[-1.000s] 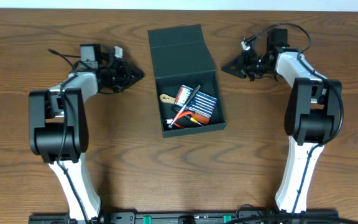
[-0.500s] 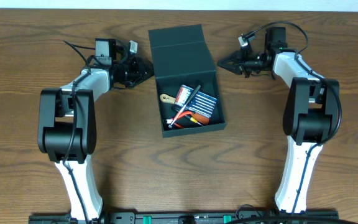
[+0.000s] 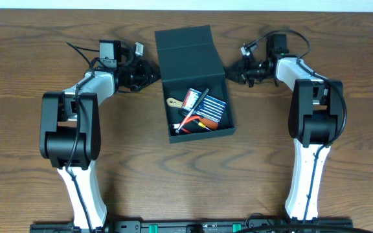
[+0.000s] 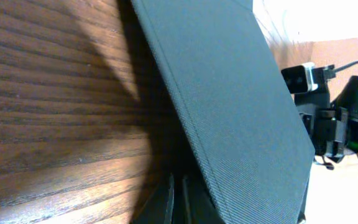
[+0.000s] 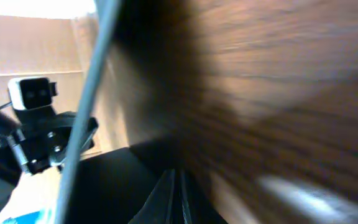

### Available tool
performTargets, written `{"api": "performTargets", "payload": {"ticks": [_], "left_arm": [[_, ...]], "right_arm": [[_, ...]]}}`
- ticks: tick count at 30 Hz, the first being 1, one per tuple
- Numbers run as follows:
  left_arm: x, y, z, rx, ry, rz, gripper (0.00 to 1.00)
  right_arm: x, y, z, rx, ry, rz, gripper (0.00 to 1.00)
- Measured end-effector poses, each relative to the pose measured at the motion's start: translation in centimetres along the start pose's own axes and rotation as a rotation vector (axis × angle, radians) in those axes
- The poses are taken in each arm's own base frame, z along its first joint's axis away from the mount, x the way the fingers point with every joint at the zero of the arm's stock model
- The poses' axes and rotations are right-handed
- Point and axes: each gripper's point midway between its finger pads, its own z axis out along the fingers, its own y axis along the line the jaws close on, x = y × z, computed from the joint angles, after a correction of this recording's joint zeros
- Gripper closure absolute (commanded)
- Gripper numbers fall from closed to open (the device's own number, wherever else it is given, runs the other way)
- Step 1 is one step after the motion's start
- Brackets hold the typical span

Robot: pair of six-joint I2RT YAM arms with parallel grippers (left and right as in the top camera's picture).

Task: Pack container
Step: 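Push the lid forward with both grippers to swing it closed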

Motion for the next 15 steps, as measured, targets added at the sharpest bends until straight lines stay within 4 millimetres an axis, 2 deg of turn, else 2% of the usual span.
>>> {"api": "performTargets", "payload": {"ticks": [10,15], "left_arm": [[0.25,0.62,0.37,-0.005,0.009,-0.011,0.94],[0.2,0.55,0.37,-0.002,0.008,-0.008,0.95]], "right_arm": [[-0.06,-0.53,-0.04,0.028,-0.008,0.018,0.94],[0.26,-0.29,0.61,0.035,0.001,0.008,0.94]]}}
